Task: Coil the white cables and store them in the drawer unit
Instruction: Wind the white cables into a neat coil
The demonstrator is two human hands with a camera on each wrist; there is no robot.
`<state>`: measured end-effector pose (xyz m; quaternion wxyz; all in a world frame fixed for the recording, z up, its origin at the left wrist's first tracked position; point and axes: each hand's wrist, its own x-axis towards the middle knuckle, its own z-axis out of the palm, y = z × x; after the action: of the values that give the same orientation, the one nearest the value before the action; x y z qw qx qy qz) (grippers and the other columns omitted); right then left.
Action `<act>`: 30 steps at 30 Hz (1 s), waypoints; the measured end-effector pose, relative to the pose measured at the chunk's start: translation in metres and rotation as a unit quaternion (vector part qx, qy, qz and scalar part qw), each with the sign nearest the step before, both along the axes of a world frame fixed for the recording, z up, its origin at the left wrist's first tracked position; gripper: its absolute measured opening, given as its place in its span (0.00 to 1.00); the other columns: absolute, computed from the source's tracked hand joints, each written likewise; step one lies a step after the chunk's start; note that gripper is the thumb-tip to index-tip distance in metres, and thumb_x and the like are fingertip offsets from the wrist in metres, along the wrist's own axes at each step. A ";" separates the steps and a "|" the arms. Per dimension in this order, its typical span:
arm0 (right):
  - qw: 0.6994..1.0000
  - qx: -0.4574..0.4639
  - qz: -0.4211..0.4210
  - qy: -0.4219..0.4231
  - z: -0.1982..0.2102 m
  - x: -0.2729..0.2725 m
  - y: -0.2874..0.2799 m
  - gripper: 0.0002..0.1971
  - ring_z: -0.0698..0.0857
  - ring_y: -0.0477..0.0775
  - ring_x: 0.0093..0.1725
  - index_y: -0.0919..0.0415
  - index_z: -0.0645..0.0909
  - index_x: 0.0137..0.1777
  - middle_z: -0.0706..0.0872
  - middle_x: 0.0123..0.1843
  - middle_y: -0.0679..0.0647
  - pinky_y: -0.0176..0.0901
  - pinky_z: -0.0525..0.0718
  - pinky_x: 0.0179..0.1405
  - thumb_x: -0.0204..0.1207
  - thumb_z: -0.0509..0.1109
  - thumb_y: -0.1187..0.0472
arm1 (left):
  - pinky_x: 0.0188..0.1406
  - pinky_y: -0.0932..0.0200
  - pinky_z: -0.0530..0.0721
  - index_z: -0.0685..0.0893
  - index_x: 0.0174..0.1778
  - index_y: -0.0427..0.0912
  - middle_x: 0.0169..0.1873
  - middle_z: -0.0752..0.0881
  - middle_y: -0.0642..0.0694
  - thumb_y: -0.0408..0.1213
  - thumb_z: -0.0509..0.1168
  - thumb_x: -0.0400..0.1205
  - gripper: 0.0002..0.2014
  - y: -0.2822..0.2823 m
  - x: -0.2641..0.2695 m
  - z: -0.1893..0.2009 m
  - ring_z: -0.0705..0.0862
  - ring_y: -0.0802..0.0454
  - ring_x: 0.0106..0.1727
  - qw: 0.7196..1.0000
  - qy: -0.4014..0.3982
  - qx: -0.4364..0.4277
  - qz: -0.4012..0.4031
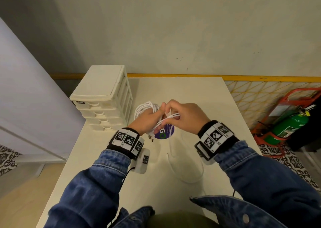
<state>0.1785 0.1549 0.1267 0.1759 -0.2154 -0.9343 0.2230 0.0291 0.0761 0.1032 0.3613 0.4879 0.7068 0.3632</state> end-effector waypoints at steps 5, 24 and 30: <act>0.996 0.003 -0.058 0.073 0.012 0.014 0.026 0.20 0.76 0.57 0.25 0.56 0.72 0.44 0.79 0.24 0.55 0.47 0.74 0.31 0.65 0.75 0.44 | 0.19 0.66 0.71 0.78 0.38 0.36 0.12 0.72 0.50 0.68 0.42 0.76 0.36 -0.006 0.013 0.002 0.68 0.54 0.13 0.970 -0.166 -0.045 -0.171; 0.903 -0.352 -0.170 0.177 -0.092 0.001 0.015 0.19 0.77 0.43 0.28 0.50 0.79 0.31 0.82 0.23 0.43 0.40 0.75 0.34 0.82 0.57 0.66 | 0.12 0.71 0.66 0.83 0.35 0.36 0.11 0.76 0.50 0.48 0.67 0.74 0.16 0.003 0.034 0.008 0.71 0.59 0.09 0.802 -0.536 0.014 -0.264; 0.906 -0.342 -0.175 0.178 -0.094 -0.001 0.009 0.22 0.71 0.51 0.29 0.63 0.74 0.32 0.74 0.27 0.54 0.44 0.69 0.33 0.85 0.52 0.54 | 0.14 0.70 0.71 0.83 0.36 0.34 0.13 0.77 0.48 0.43 0.60 0.77 0.15 0.012 0.033 0.011 0.74 0.55 0.10 0.751 -0.615 0.130 -0.203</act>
<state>0.1774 0.1636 0.0328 0.2908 -0.3794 -0.7010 0.5292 0.0619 0.0878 0.1142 0.7160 0.3341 0.1621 0.5911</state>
